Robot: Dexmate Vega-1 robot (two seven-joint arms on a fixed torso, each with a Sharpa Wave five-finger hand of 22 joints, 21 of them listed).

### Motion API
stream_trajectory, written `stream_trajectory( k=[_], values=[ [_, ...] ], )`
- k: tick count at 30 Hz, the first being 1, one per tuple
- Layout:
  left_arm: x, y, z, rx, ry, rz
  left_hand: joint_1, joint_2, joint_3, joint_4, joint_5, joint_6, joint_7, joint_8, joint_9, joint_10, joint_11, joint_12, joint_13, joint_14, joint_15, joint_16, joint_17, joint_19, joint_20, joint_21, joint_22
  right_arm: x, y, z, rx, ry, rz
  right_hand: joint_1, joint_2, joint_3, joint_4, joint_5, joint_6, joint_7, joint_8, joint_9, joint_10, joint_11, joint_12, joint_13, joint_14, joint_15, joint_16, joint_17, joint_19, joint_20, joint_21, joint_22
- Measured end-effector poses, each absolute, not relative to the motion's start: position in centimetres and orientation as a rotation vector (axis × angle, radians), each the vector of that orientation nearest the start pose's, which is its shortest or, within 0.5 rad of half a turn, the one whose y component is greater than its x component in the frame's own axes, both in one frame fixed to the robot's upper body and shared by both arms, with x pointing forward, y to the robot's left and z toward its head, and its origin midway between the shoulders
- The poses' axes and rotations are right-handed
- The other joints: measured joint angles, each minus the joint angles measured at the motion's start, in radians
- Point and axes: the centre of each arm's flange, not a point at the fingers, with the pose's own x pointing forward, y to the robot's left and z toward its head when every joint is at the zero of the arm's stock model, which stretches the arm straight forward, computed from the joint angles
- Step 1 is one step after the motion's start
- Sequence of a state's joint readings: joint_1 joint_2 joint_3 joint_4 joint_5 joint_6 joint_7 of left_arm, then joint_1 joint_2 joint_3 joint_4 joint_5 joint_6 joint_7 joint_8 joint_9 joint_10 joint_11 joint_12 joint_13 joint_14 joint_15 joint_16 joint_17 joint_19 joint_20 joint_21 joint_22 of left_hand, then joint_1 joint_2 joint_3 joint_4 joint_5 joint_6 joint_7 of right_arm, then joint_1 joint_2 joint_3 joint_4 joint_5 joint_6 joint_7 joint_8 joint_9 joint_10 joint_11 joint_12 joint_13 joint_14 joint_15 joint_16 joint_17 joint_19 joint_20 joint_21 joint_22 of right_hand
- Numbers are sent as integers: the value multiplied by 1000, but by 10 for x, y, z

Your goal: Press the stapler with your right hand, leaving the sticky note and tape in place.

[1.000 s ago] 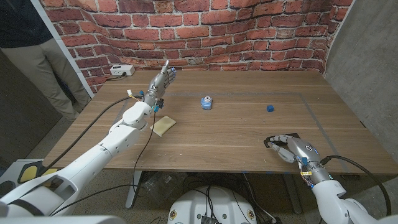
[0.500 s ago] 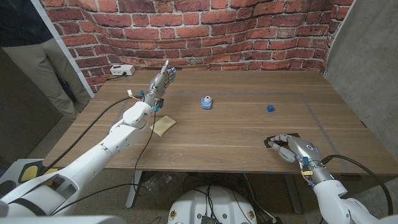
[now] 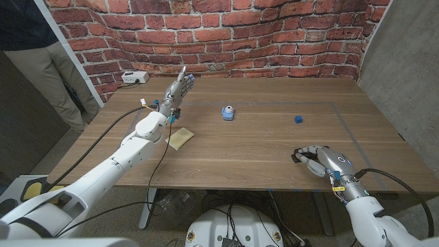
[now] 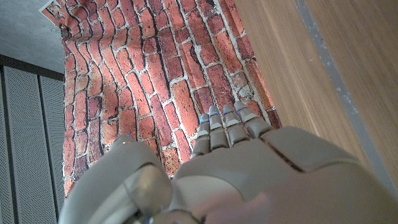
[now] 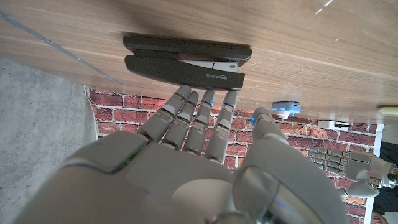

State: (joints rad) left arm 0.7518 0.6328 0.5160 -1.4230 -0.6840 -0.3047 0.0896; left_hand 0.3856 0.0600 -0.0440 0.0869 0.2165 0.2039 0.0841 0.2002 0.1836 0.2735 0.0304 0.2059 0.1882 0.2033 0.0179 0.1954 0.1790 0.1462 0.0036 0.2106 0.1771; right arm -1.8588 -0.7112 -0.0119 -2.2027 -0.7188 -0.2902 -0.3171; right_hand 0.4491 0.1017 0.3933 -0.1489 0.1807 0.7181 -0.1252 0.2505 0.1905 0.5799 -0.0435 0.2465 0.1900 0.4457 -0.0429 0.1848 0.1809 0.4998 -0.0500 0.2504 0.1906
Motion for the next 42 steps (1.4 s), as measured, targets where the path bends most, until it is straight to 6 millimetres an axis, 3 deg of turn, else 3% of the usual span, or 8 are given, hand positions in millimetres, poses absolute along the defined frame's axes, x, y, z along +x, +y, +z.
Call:
stream_trajectory(
  k=[29,39,42],
  values=[
    [636,267,34,42,-699,-238,0,0,-4,4,0,0,0,0,0,0,0,0,0,0,0,0,0,0,0,-4,1,400,-304,-150,-1282,-537,-339,0,0,0,0,0,0,0,-1,0,9,-9,0,0,4,-4,0,2,3,3,0,0],
    [633,268,35,44,-706,-239,0,0,-8,0,0,0,0,0,0,0,0,0,0,0,0,0,0,0,11,-4,2,397,-302,-140,-1260,-583,-369,0,0,0,0,0,-17,-2,-12,0,9,-9,0,0,10,-3,0,3,3,3,0,0],
    [632,268,35,46,-708,-243,0,0,-8,0,0,0,0,0,0,0,0,0,0,0,0,0,0,0,11,-4,2,397,-301,-136,-1253,-597,-372,-16,-16,-2,2,0,-42,4,-28,0,-5,-3,-12,0,2,-3,-1,3,3,3,-4,0]
  ],
)
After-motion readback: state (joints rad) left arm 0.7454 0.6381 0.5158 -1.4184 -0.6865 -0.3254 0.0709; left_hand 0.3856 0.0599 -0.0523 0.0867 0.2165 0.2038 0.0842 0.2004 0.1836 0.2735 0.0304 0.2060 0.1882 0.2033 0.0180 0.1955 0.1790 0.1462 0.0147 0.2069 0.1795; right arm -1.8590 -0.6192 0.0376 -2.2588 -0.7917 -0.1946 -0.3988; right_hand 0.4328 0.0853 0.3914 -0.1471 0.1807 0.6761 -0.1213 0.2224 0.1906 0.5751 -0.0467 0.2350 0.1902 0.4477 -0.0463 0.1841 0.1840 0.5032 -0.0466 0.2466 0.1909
